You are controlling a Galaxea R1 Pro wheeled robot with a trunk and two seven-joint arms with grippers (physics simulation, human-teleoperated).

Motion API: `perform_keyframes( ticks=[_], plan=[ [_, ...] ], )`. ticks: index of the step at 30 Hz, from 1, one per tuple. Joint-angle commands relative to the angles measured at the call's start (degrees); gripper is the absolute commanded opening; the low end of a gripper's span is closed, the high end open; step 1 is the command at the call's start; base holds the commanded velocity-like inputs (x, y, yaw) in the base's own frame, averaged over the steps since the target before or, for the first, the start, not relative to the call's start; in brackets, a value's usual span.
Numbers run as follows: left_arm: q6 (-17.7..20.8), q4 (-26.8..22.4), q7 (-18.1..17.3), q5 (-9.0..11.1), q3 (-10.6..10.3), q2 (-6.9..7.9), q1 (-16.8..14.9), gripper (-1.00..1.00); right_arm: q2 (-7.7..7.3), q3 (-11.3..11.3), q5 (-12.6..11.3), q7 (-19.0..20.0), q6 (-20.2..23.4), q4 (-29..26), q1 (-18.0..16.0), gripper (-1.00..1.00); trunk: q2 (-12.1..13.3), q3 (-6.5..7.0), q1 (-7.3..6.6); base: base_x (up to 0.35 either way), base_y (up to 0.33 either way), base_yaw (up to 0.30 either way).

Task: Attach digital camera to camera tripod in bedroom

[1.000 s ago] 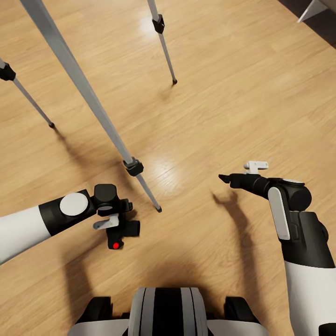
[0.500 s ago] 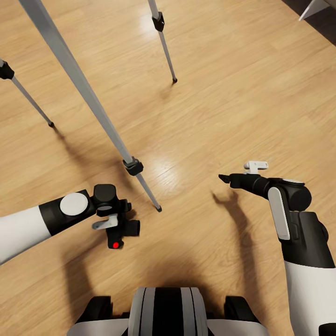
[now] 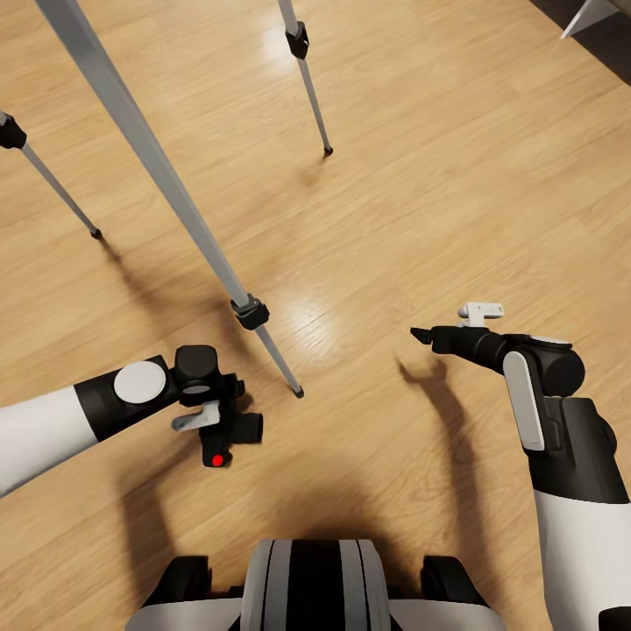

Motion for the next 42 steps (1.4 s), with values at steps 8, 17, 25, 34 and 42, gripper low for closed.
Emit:
perform_keyframes(
  ticks=[8,17,25,34,42],
  plan=[
    [-0.3,0.1,0.2,-0.2,-0.2,-0.16,-0.1,1.00,-0.03,0.0,0.0,0.2,0.3,0.0,0.0,1.00,0.0,-0.05,-0.01,0.000,0.000,0.000],
    [-0.3,0.2,0.3,-0.3,-0.1,-0.09,-0.2,1.00,-0.05,0.0,0.0,0.2,0.3,0.0,0.0,1.00,0.0,-0.05,-0.01,0.000,0.000,0.000],
    [-0.3,0.1,0.3,-0.3,0.0,-0.02,-0.2,1.00,-0.06,0.0,0.0,0.2,0.3,0.0,0.0,1.00,0.0,-0.05,-0.01,0.000,0.000,0.000],
    [-0.3,0.1,0.3,-0.5,0.0,-0.20,-0.2,1.00,-0.06,-0.1,0.0,0.2,0.3,0.0,0.0,1.00,0.0,-0.05,-0.01,0.000,0.000,0.000],
    [-0.3,0.1,0.4,-2.7,0.0,-0.31,-0.1,1.00,-0.06,-0.1,0.0,0.2,0.3,0.0,0.0,1.00,0.0,-0.05,-0.01,0.000,0.000,0.000]
  ],
)
